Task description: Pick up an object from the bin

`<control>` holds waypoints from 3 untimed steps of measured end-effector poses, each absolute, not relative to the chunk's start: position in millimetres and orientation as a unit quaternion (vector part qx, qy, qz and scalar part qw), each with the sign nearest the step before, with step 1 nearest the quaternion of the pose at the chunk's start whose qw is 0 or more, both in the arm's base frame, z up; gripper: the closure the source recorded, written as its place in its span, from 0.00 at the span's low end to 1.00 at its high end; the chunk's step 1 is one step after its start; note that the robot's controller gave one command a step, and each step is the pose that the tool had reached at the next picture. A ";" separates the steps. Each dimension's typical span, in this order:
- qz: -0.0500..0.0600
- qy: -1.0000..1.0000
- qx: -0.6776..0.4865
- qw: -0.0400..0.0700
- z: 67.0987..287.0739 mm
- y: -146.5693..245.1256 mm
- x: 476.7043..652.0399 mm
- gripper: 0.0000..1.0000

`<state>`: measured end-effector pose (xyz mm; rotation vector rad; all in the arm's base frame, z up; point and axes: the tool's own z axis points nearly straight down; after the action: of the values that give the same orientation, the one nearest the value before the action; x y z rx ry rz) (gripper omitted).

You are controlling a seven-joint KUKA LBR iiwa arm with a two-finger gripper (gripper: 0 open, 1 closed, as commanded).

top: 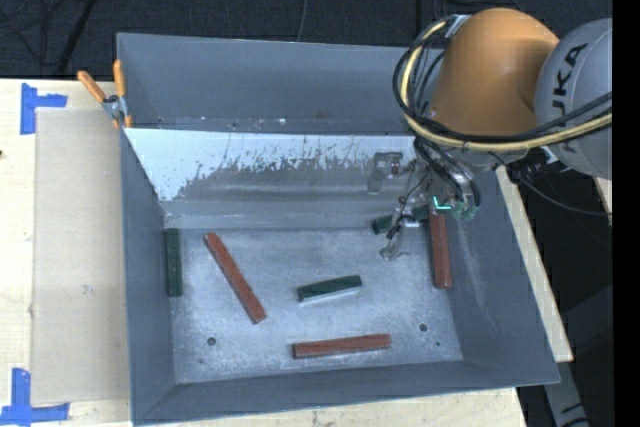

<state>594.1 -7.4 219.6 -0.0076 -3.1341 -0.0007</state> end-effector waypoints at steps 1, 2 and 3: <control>-0.001 -1.000 0.015 0.005 84.0 34.1 558.4 0.00; 0.000 -1.000 0.015 0.001 88.5 33.3 561.2 1.00; 0.000 -1.000 0.015 0.001 88.5 33.3 561.2 0.00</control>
Offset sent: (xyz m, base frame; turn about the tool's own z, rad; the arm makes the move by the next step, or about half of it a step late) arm -0.0327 0.0398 -0.1303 -0.0322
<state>561.2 33.3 88.5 0.0471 -3.1398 -0.0007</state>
